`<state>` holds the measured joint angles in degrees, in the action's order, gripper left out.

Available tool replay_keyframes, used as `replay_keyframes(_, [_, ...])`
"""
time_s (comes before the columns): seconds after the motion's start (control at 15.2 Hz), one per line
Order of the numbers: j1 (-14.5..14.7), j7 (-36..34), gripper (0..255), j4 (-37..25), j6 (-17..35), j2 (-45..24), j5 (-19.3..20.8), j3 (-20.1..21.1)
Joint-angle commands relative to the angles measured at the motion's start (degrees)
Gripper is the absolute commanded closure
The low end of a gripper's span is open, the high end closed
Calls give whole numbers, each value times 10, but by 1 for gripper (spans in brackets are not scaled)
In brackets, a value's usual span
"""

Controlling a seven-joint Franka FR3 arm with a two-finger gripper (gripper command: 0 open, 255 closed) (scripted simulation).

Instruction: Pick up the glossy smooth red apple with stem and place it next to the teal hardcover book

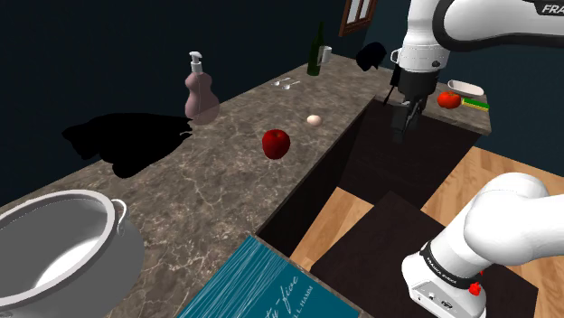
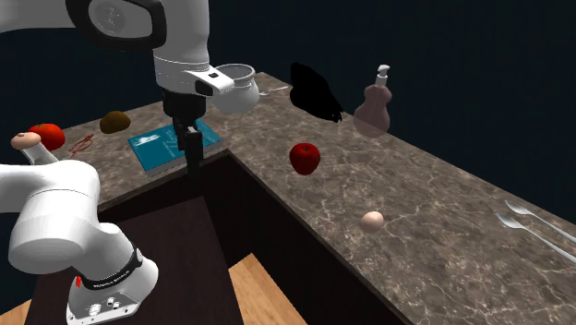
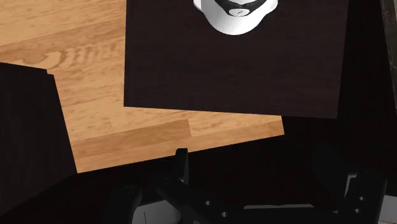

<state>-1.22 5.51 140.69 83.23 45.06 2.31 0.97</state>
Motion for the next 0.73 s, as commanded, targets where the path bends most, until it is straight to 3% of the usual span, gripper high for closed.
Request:
replay_keyframes(0.0, [0,0,0,0,0,0,0,0])
replay_keyframes(0.66, [41,144,0,-44,193,-175,5,-45])
